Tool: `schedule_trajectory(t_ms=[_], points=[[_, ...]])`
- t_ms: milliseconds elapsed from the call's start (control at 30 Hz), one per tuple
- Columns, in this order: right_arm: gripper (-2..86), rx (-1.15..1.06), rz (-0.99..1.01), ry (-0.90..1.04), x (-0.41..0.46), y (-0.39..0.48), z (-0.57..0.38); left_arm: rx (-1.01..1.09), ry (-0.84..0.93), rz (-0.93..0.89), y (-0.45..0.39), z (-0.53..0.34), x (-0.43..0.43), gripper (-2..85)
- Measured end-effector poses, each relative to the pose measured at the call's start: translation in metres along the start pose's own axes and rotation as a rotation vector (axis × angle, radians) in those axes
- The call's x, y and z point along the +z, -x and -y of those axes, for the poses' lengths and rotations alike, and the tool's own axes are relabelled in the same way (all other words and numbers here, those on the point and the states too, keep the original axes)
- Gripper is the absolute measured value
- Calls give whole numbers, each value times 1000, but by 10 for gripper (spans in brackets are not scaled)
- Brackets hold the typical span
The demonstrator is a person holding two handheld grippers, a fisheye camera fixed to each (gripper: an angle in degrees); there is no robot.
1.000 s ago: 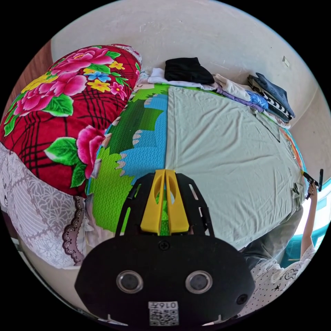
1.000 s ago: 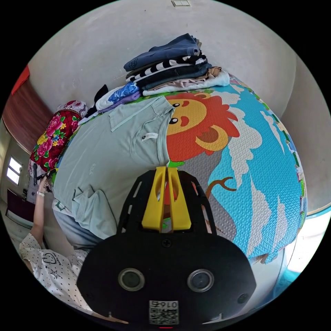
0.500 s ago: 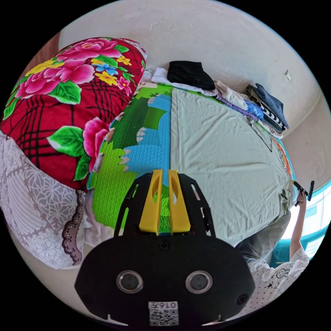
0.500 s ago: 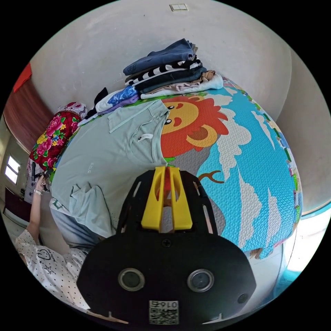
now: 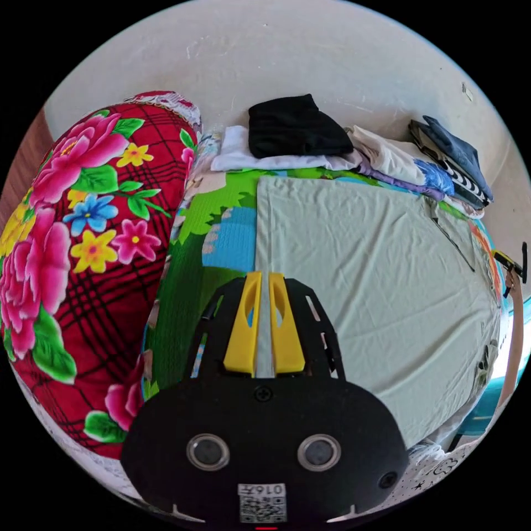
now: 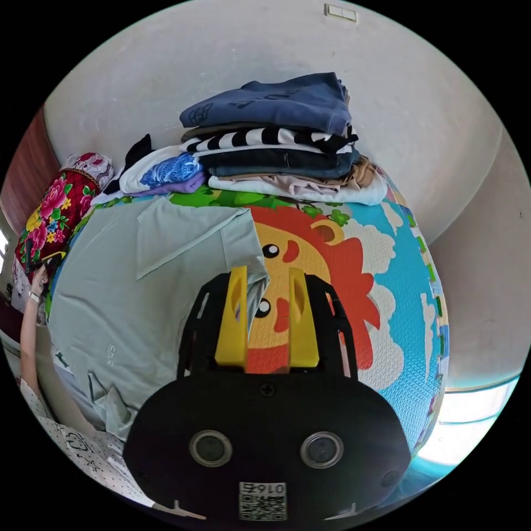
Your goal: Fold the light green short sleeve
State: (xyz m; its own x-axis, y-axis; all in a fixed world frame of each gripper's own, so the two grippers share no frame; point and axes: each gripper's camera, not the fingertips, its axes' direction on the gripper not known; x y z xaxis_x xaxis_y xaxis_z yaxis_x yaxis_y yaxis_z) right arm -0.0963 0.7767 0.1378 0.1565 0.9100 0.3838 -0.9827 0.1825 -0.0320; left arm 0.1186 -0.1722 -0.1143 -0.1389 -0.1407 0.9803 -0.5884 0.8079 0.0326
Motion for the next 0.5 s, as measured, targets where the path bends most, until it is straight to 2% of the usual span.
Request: schedule_trajectory(t_ms=[100, 233, 400, 500], points=[[115, -27, -9, 46, 32, 7, 42, 22, 5, -37, -4, 35, 30, -5], [106, -130, -41, -38, 53, 34, 94, 51, -8, -62, -9, 69, 55, -4], [108, -247, 29, 73, 88, 58, 140, 30, -63, -160, -9, 94, 80, -4], [47, -291, -20, 124, 105, 71, 153, 51, -54, -166, -14, 107, 91, -5]])
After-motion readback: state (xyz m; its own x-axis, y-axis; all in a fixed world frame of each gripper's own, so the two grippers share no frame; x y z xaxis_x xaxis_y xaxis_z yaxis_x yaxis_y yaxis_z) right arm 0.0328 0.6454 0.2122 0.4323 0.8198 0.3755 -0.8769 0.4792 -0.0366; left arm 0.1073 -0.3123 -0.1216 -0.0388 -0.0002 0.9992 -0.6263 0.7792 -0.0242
